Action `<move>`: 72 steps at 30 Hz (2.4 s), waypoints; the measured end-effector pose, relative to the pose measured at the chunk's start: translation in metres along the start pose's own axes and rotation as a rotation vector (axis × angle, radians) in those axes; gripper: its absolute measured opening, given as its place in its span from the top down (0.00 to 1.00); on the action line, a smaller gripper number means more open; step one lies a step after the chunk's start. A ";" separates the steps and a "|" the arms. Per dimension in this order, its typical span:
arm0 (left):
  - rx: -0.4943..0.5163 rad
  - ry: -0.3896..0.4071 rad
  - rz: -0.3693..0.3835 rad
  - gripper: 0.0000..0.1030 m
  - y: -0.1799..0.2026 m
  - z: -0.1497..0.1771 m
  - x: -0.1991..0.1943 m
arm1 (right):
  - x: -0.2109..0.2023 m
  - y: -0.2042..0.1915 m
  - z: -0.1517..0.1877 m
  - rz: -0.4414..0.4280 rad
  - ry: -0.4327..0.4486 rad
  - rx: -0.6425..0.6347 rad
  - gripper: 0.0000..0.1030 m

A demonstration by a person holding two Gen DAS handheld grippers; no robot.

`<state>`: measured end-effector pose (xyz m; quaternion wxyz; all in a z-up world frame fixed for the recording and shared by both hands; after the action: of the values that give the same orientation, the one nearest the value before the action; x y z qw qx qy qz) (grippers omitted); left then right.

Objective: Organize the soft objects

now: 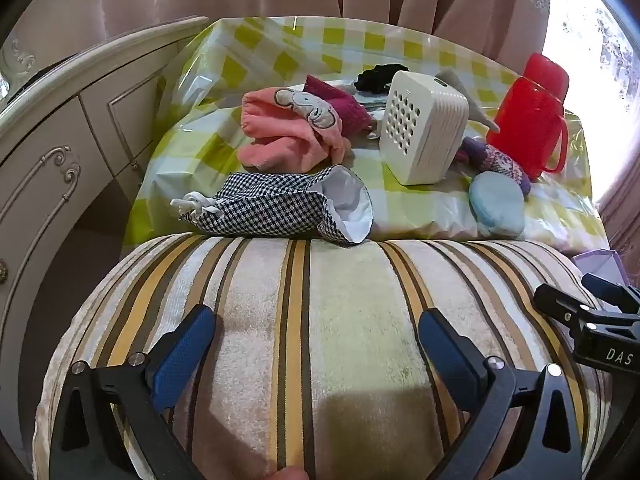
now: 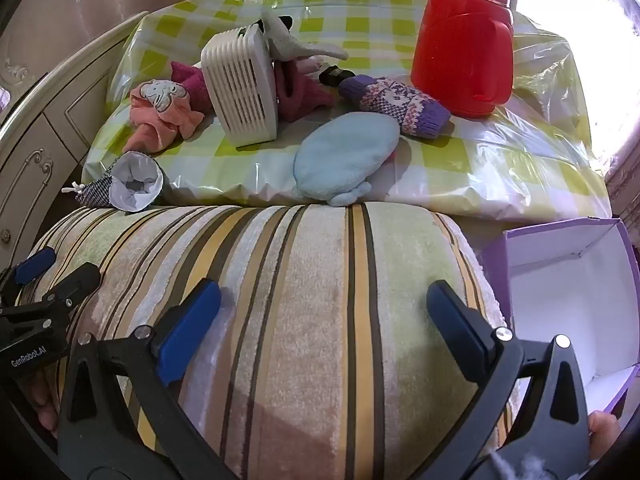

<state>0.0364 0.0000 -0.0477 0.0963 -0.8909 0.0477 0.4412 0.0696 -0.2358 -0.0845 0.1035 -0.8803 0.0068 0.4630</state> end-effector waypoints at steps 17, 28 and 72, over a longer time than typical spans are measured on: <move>-0.047 0.002 0.026 0.00 0.000 -0.001 0.003 | 0.000 -0.001 0.000 -0.002 0.000 0.000 0.00; -0.044 0.000 0.017 0.00 0.000 -0.001 0.004 | 0.000 -0.001 -0.001 -0.002 0.001 0.000 0.00; -0.027 0.009 0.003 0.00 0.000 -0.002 0.004 | -0.002 -0.001 -0.001 -0.016 0.026 0.006 0.00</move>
<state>0.0404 0.0000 -0.0496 0.0835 -0.8940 0.0436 0.4380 0.0695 -0.2351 -0.0825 0.1096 -0.8860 0.0025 0.4505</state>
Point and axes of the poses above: each gripper's, at about its wrist camera, not at the fingertips, and x roughly the way its jaws point, y to its right, z to its underside, the point moved 6 cm from there along x, roughly the way its jaws point, and after that the axes turned 13 degrees about x, right-handed, at the moved point
